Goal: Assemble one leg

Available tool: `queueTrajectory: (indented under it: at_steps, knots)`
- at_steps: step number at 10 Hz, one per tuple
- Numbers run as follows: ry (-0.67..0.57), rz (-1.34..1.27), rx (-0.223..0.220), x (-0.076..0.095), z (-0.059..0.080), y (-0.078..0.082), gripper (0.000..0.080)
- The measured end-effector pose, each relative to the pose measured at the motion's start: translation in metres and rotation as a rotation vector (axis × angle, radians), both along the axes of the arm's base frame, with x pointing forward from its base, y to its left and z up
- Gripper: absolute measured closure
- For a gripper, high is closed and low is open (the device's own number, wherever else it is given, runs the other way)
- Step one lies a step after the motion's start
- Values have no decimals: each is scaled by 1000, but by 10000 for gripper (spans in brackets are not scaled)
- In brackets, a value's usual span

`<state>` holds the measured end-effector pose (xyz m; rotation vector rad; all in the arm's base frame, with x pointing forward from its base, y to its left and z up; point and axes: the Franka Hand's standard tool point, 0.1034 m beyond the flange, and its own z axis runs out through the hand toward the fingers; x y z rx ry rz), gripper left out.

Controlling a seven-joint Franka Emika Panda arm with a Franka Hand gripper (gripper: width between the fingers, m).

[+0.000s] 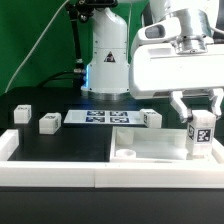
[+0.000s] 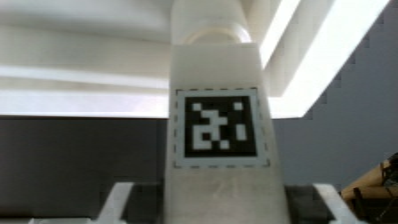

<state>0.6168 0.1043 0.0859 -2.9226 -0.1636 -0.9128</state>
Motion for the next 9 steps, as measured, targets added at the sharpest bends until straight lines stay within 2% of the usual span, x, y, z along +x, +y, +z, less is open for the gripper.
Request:
queueTrajectory:
  at_steps: [2,3,4,9]
  knots:
    - [2,0,0,0,-1,0,263]
    - [3,0,0,0,-1,0,263]
    - [3,0,0,0,-1,0,174]
    - [17,3,2,-1,-1,1,150]
